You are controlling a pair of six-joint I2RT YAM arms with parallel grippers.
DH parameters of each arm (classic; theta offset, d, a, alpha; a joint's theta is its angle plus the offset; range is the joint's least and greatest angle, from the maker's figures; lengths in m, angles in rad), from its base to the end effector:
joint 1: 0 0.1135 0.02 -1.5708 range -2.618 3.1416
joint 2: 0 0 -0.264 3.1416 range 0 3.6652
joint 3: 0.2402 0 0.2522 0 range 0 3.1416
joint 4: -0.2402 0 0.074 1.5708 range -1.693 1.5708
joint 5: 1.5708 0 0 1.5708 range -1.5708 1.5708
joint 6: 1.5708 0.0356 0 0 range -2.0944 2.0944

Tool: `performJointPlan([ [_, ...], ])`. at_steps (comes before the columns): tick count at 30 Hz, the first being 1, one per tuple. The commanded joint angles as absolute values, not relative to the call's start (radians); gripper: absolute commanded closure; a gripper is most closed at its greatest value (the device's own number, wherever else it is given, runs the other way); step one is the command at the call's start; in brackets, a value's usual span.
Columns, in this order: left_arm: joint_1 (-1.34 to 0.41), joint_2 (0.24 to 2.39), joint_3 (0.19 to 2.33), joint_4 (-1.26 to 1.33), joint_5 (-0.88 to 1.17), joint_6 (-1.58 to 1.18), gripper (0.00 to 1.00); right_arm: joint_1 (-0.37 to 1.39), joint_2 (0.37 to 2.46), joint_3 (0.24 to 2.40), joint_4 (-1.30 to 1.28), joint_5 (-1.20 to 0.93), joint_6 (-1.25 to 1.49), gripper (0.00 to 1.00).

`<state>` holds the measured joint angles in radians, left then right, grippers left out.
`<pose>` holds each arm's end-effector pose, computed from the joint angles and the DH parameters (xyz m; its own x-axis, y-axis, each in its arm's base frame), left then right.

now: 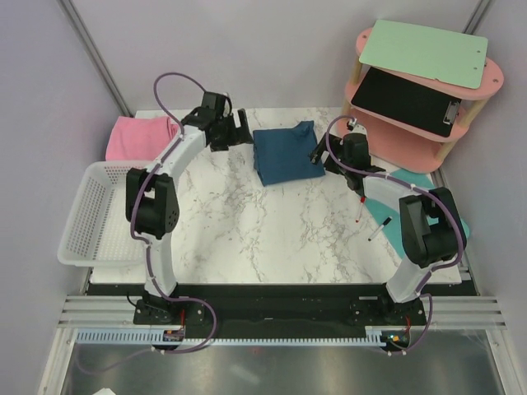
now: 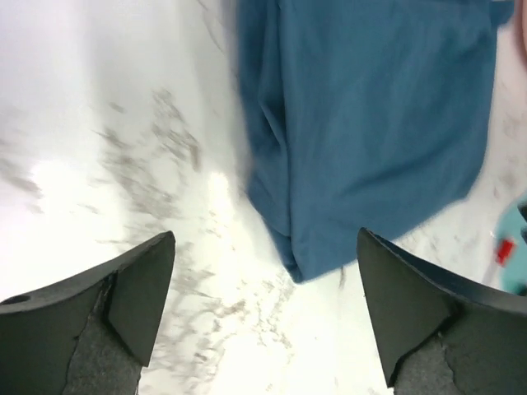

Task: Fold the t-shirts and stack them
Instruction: Put the neatly folded tshirt into the corner of the board with the left arm

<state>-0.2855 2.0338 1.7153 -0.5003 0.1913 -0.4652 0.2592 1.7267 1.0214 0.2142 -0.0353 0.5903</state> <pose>0.4431 -0.1371 0.2504 -0.8062 -0.2223 -0.5482 0.0441 0.9015 -0.4305 0.3699 0.0994 0.2095 -0.5380 0.4328 -0.7233 0.0159 0.8632 0.5047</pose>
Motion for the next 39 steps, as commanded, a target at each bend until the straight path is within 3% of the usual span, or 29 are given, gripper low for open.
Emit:
performJointPlan([
  [1,-0.281,2.121,2.055,-0.878,-0.185,-0.296,0.01,0.261,1.678,1.000,0.248,-0.061,0.587,0.02],
  [4,-0.279,2.285,2.323,-1.064,-0.441,-0.241,0.00,0.262,1.678,0.989,0.262,-0.077,0.598,0.02],
  [8,-0.272,2.373,2.396,-1.085,-0.737,-0.157,0.00,0.261,1.690,0.982,0.287,-0.107,0.624,0.02],
  [15,-0.147,2.398,2.287,-1.098,-0.709,-0.190,0.00,0.259,1.703,0.959,0.307,-0.140,0.624,0.02],
  [39,-0.104,2.551,2.240,-1.089,-0.785,-0.163,0.03,0.249,1.735,0.939,0.359,-0.206,0.661,0.02],
])
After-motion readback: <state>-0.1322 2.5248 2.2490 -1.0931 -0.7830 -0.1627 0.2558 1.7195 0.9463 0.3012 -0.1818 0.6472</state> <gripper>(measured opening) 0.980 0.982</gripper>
